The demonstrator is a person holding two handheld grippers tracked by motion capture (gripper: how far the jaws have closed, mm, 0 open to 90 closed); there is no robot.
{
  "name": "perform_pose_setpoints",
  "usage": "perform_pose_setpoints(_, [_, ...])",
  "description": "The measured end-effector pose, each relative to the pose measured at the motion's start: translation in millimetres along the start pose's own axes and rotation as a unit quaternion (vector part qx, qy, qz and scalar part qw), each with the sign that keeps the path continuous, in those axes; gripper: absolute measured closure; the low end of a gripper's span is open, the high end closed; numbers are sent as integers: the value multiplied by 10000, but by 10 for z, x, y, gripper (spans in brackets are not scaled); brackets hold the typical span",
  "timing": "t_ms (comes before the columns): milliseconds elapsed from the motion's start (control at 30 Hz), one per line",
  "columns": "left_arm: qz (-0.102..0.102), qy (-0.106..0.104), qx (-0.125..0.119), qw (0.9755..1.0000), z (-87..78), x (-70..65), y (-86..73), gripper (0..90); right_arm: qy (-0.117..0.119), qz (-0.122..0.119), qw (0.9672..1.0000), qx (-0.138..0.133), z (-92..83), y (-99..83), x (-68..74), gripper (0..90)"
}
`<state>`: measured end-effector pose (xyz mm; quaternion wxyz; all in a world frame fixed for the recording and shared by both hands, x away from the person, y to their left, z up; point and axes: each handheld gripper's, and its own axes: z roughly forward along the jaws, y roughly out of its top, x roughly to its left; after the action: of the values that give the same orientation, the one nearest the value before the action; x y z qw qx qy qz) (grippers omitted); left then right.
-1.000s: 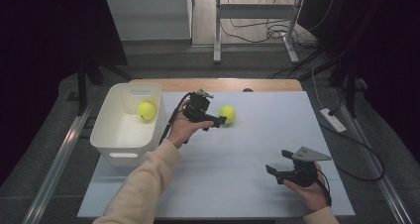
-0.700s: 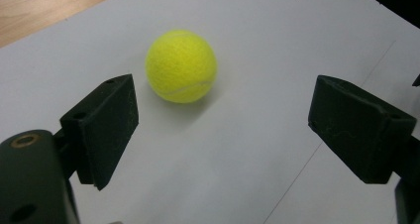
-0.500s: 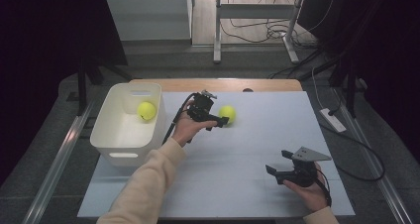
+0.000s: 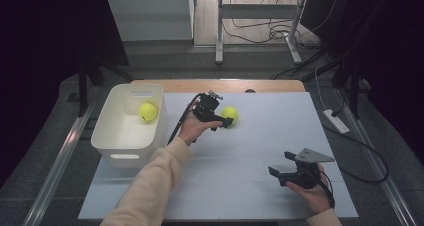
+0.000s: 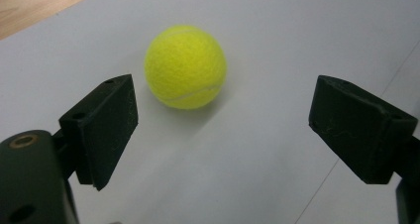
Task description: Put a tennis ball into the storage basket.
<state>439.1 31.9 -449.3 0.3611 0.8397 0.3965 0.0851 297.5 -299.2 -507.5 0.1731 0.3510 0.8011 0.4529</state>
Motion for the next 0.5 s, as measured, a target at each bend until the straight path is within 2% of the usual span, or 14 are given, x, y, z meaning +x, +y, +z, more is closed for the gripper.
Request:
perform_pose_setpoints(367, [-73, 7, 16, 10000, 136, 27, 35, 120, 32, -12, 10000, 4, -1, -3, 16, 126])
perform_pose_setpoints(500, [-113, 46, -92, 9999, 172, 47, 59, 120, 38, -11, 10000, -1, -2, -3, 16, 127])
